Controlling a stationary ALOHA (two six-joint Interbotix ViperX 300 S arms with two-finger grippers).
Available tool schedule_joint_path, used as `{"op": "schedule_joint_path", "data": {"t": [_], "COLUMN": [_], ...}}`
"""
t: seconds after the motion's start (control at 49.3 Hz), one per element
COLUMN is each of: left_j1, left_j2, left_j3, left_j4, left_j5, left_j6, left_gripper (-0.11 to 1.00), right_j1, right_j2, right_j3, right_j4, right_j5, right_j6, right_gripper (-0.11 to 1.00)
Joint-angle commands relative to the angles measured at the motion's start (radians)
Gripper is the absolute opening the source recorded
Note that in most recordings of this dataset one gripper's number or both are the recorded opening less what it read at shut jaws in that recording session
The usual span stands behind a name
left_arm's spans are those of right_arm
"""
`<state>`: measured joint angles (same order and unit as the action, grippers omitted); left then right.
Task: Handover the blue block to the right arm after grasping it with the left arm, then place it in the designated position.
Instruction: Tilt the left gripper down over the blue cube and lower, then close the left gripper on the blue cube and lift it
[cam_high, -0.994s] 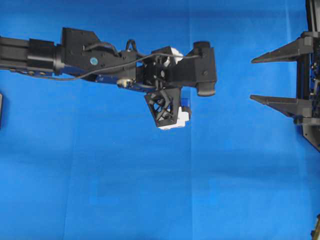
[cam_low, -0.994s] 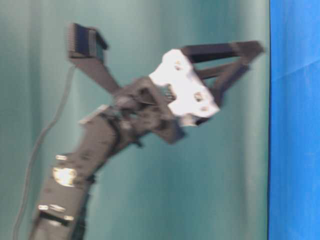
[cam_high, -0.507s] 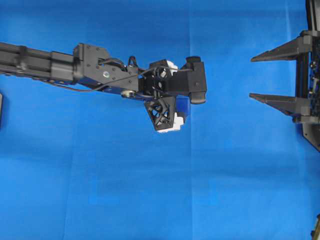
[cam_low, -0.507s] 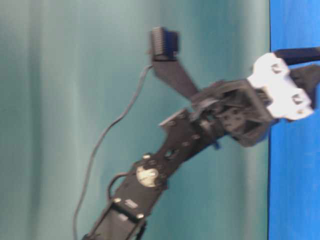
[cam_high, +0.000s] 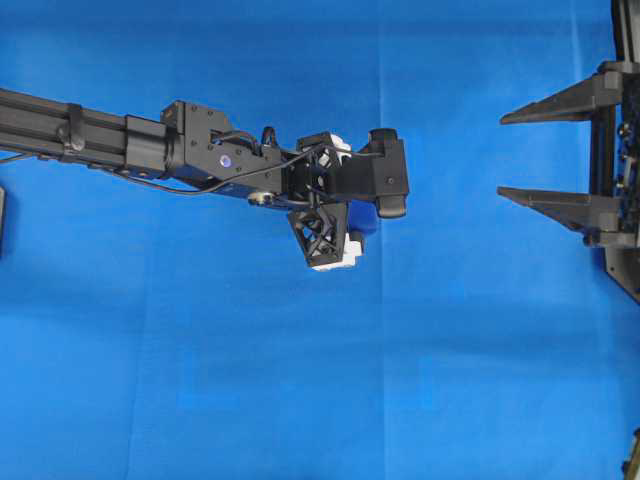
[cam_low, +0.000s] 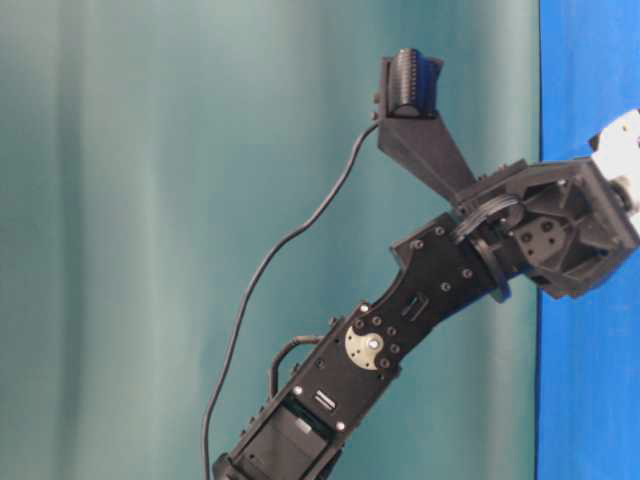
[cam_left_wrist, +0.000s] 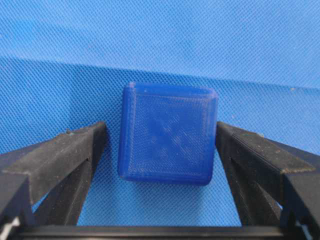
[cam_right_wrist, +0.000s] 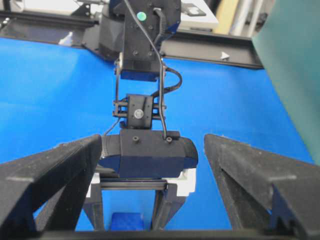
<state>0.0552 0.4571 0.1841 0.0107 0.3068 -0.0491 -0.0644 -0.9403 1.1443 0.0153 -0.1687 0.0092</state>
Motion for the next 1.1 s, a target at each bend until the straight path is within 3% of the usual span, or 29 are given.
{"op": "schedule_joint_path", "data": {"t": [0.0, 0.162, 0.325, 1.075], "left_j1": [-0.003, -0.009, -0.014, -0.017], "left_j2": [-0.018, -0.017, -0.017, -0.048], "left_j3": [-0.011, -0.015, -0.011, -0.009], "left_j4": [0.002, 0.002, 0.002, 0.002], "left_j5": [-0.006, -0.006, -0.008, 0.002], "left_j6": [-0.005, -0.003, 0.002, -0.003], "left_gripper": [0.91, 0.81, 0.45, 0.46], "right_j1": [-0.002, -0.003, -0.005, -0.005], "right_j2": [0.009, 0.012, 0.015, 0.017], "right_j3": [-0.023, -0.025, -0.023, -0.023], "right_j4": [0.002, 0.002, 0.002, 0.002], "right_j5": [-0.003, -0.003, -0.003, -0.003], "right_j6": [0.000, 0.000, 0.000, 0.000], "right_gripper": [0.96, 0.96, 0.96, 0.96]}}
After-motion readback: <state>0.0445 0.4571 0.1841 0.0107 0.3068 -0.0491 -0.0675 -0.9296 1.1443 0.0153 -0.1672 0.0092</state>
